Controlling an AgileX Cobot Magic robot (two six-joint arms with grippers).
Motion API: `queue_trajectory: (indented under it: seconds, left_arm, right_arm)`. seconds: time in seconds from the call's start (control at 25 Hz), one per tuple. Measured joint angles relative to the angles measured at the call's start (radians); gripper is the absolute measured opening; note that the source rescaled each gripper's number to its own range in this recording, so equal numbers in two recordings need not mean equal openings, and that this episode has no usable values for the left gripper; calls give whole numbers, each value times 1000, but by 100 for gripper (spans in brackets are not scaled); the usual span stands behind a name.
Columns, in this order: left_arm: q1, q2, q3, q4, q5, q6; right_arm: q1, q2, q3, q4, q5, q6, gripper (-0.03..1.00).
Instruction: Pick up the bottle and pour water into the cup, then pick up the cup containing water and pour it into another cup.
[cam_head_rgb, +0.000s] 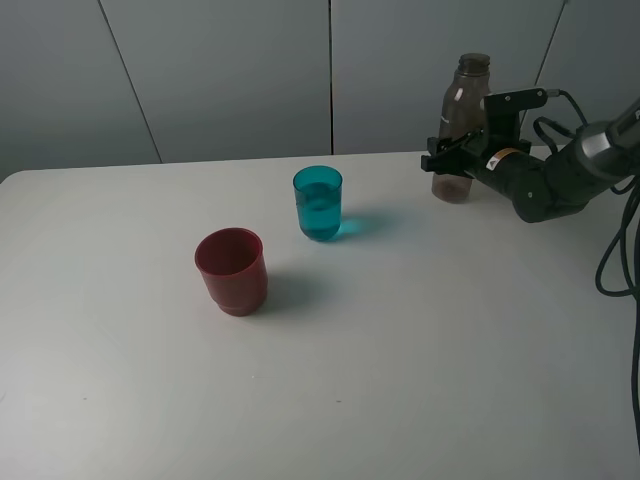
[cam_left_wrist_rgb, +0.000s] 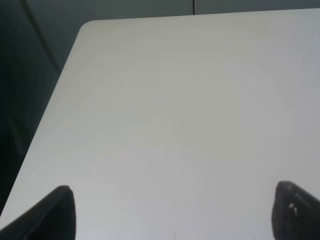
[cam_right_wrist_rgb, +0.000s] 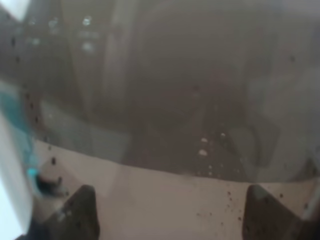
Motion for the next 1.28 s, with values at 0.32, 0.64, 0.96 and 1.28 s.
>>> queue_trajectory:
  seconds: [0.32,0.64,0.96,1.28]
  left_arm:
    - [0,0,0,0,0,0]
    - [0,0,0,0,0,0]
    - [0,0,0,0,0,0]
    - [0,0,0,0,0,0]
  right_arm:
    - [0,0,14,0,2,0,75]
    - [0,-83,130,0,8,0,99]
    - [-8,-212,345,26,28,-20,99]
    - [-6,-333,545,-242,32,-13,99]
